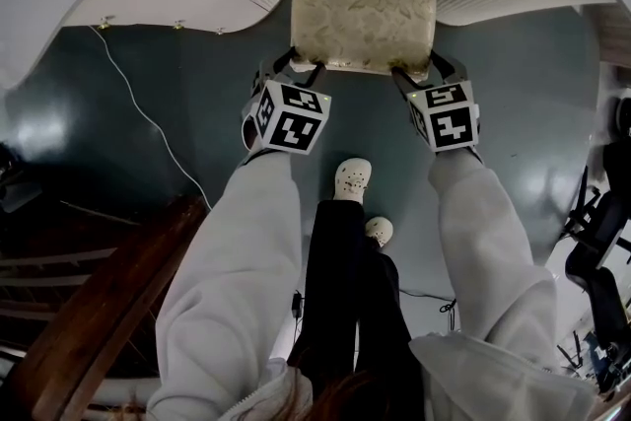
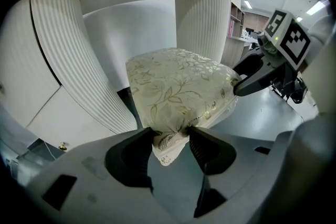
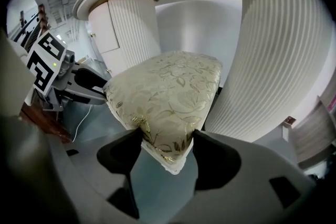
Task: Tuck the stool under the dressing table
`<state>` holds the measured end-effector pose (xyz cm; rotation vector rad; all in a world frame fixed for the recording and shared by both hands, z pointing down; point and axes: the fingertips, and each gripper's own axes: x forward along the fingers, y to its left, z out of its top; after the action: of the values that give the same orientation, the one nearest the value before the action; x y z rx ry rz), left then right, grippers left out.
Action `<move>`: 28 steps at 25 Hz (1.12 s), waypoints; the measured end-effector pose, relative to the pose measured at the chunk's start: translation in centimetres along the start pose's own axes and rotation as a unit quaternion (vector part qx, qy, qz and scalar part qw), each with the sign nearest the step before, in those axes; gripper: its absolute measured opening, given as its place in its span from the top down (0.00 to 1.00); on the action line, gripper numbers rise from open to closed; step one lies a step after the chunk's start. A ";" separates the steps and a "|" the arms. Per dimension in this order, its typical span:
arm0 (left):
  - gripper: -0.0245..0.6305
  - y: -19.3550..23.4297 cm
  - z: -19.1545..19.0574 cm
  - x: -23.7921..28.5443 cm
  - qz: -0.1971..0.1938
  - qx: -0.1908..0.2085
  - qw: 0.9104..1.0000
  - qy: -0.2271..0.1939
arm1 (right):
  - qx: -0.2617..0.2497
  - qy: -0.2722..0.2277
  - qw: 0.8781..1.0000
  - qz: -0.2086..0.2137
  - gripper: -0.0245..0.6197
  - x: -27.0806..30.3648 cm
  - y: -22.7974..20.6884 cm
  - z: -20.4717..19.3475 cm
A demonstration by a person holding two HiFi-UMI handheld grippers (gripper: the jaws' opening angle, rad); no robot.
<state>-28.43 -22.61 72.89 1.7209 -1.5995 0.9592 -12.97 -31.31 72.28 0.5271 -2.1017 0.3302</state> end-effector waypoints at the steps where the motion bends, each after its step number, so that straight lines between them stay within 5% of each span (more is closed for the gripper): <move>1: 0.63 0.1 0.0 0.1 0.001 -0.002 1.000 -0.002 | -0.002 0.001 1.000 0.000 0.40 0.2 0.0 0.1; 10: 0.63 1.5 1.0 2.4 0.017 -0.016 1.000 -0.015 | -0.004 -0.016 1.000 -0.002 0.41 2.3 -1.5 1.4; 28: 0.63 7.7 10.5 4.8 0.020 -0.023 0.999 -0.038 | 0.000 -0.051 0.999 -0.009 0.42 4.2 -7.4 11.1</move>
<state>-34.84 -34.64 70.55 1.7190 -1.6964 0.8788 -19.45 -43.54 70.01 0.5724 -2.1947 0.2981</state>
